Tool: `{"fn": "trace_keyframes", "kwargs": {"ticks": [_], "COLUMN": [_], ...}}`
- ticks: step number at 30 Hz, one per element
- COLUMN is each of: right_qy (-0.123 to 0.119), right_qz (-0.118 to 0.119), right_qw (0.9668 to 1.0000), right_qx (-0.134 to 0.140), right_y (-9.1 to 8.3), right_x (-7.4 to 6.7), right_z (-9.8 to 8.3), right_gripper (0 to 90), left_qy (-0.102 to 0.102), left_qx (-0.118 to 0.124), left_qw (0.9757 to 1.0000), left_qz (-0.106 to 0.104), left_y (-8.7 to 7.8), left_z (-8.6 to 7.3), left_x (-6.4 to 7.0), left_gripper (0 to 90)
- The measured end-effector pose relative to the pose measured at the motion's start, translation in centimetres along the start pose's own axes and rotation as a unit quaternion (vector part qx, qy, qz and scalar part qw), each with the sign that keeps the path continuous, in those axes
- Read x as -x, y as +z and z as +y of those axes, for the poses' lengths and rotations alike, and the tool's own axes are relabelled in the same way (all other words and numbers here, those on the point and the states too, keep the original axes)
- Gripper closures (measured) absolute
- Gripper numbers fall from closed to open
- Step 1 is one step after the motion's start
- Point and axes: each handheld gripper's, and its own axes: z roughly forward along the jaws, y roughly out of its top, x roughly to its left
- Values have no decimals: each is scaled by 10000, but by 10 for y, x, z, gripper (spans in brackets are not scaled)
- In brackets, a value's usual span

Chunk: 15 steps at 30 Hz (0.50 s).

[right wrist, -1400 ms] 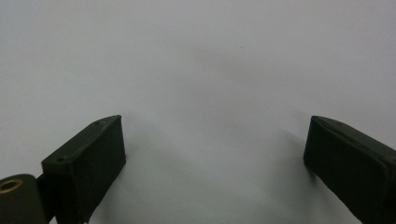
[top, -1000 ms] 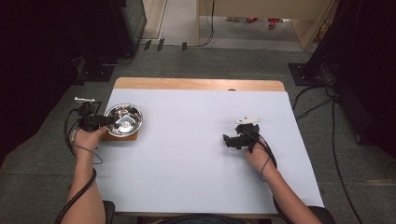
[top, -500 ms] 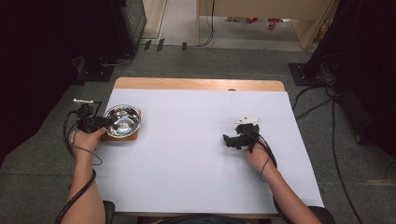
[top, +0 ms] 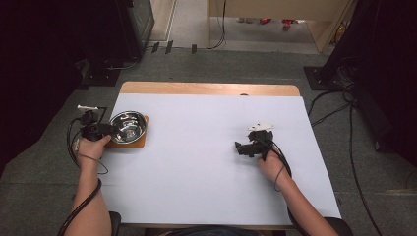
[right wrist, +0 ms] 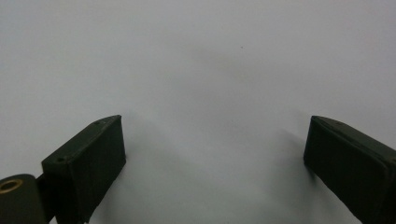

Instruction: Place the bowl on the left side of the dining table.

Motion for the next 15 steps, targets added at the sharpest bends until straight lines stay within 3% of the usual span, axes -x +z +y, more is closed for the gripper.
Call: {"fn": "trace_keyframes", "kwargs": {"ticks": [5,15], "right_qy": [4,1], "right_qz": [0,0], "right_qw": [10000,10000], "right_qx": [2,2], "right_y": [0,0], "right_x": [0,0], "right_z": [0,0], "right_gripper": [52,52], "left_qy": [55,291], "left_qx": [100,171], "left_qw": [9999,9994], "left_qz": [62,19], "left_y": [-1,-2], "left_z": [-1,-2], "left_x": [0,1], "left_gripper": [866,725]}}
